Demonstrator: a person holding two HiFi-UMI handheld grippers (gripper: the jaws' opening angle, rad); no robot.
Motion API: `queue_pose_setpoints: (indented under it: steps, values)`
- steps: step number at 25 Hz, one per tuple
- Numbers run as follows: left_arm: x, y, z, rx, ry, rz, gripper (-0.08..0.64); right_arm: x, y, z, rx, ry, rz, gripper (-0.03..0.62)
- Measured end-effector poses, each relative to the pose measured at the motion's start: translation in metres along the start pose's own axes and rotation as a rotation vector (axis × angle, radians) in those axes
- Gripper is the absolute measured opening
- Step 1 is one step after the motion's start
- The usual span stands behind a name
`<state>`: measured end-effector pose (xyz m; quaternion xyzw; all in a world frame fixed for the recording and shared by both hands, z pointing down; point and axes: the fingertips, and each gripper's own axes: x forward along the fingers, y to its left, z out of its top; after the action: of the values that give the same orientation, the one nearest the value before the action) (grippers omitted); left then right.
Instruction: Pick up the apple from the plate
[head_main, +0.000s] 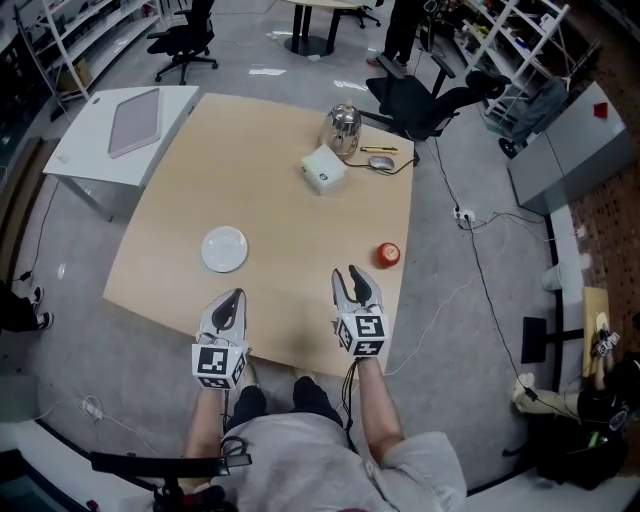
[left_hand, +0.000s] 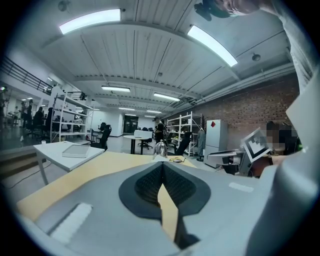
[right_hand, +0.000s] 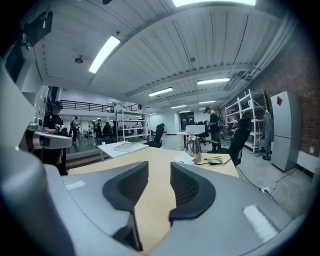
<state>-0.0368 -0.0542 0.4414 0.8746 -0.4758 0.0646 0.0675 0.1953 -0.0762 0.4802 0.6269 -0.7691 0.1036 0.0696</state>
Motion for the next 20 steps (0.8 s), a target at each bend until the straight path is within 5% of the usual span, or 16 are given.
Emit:
queue_pose_setpoints:
  steps: [20]
  values:
    - [-0.044, 0.049, 0.025, -0.012, -0.064, 0.089, 0.02, -0.002, 0.079, 0.023, -0.012, -0.039, 0.094, 0.097]
